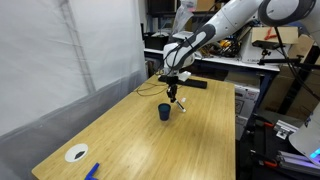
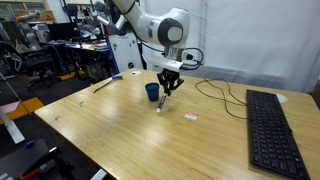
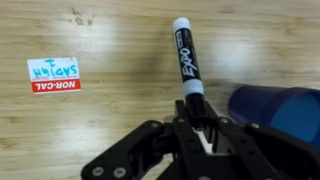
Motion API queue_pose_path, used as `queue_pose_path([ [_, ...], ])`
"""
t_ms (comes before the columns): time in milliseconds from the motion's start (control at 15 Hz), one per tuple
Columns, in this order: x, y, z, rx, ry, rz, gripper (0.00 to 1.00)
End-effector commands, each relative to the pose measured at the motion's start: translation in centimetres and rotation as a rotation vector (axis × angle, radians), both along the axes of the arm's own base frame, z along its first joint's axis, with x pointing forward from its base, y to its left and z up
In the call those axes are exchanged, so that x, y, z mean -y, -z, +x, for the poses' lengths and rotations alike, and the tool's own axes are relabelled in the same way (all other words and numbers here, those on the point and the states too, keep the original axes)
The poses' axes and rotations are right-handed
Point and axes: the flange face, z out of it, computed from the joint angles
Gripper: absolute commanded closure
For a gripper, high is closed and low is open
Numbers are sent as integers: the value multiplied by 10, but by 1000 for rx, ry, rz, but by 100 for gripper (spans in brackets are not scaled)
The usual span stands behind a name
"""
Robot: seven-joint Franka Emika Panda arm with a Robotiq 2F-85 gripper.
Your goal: Take the marker out of the cup and put it on the table
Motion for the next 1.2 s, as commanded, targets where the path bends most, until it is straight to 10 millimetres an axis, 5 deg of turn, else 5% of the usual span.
queue_pose_path([
  [0, -2, -4, 0, -3, 28, 10, 95],
  [67, -2, -4, -1, -3, 31, 11, 56],
  [200, -2, -4, -1, -5, 37, 10, 50],
  [667, -5, -11, -2, 2, 34, 12, 2],
  [1133, -7, -42, 2, 57, 37, -25, 0],
])
